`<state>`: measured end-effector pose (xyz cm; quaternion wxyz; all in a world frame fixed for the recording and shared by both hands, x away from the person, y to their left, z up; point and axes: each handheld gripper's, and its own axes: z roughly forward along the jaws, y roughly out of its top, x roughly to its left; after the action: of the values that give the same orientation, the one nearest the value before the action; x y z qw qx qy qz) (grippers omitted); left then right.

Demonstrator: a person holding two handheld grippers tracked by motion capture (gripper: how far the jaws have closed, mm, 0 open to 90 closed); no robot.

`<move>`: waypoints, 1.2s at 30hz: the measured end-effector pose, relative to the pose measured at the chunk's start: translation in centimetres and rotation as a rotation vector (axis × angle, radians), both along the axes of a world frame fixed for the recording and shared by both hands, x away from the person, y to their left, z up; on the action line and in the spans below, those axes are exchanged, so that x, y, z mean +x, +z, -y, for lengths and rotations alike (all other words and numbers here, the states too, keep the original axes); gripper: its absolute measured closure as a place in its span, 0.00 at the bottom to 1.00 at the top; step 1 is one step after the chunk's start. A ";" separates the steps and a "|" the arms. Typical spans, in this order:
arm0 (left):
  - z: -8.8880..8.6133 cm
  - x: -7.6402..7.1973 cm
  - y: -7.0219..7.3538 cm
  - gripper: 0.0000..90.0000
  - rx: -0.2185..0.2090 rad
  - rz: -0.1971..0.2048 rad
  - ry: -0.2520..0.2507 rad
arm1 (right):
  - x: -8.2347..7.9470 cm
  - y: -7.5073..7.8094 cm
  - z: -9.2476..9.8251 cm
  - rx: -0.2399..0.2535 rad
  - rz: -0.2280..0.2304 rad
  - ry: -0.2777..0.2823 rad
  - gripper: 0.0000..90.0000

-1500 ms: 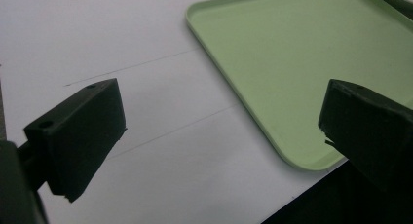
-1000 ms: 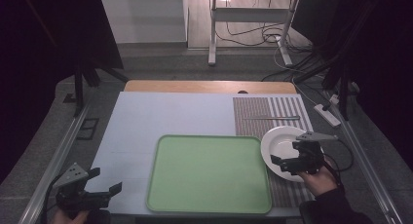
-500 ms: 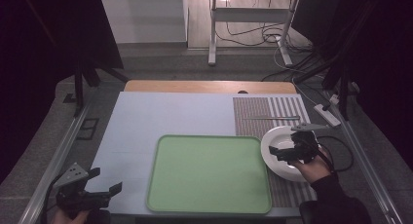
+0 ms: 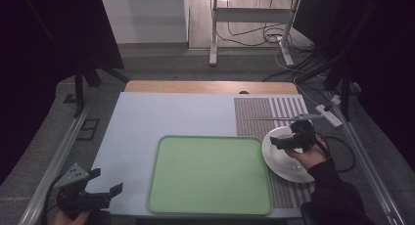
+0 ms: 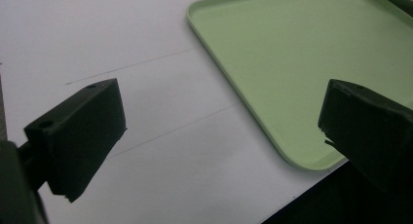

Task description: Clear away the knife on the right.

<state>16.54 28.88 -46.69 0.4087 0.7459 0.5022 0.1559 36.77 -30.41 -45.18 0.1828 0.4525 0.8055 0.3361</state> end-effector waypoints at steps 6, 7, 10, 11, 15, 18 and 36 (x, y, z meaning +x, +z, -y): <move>0.0 0.0 0.0 0.04 -0.001 -0.002 0.001 | 3.6 -0.8 0.8 -0.017 -0.027 -0.043 0.00; 0.0 0.0 0.0 0.04 -0.001 -0.002 0.001 | 3.8 -0.8 0.9 -0.017 -0.027 -0.049 0.00; 0.0 0.0 0.0 0.04 0.000 -0.002 0.001 | 4.3 -0.8 1.1 -0.018 -0.027 -0.057 0.00; 0.0 0.0 0.0 0.04 0.000 -0.002 0.000 | 4.5 -0.9 1.1 -0.020 -0.029 -0.059 0.00; 0.0 0.0 0.0 0.04 -0.001 -0.002 0.001 | 5.4 -1.1 1.4 -0.028 -0.035 -0.077 0.00; 0.0 0.0 0.0 0.04 0.000 -0.003 0.000 | 6.0 -1.2 1.6 -0.028 -0.033 -0.088 0.00; 0.0 0.0 0.0 0.04 0.001 -0.002 -0.002 | 9.6 -2.2 2.3 -0.048 -0.053 -0.140 0.00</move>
<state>16.57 28.86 -46.69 0.4078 0.7470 0.5017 0.1549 46.39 -32.67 -47.33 0.1954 0.5120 0.7843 0.2909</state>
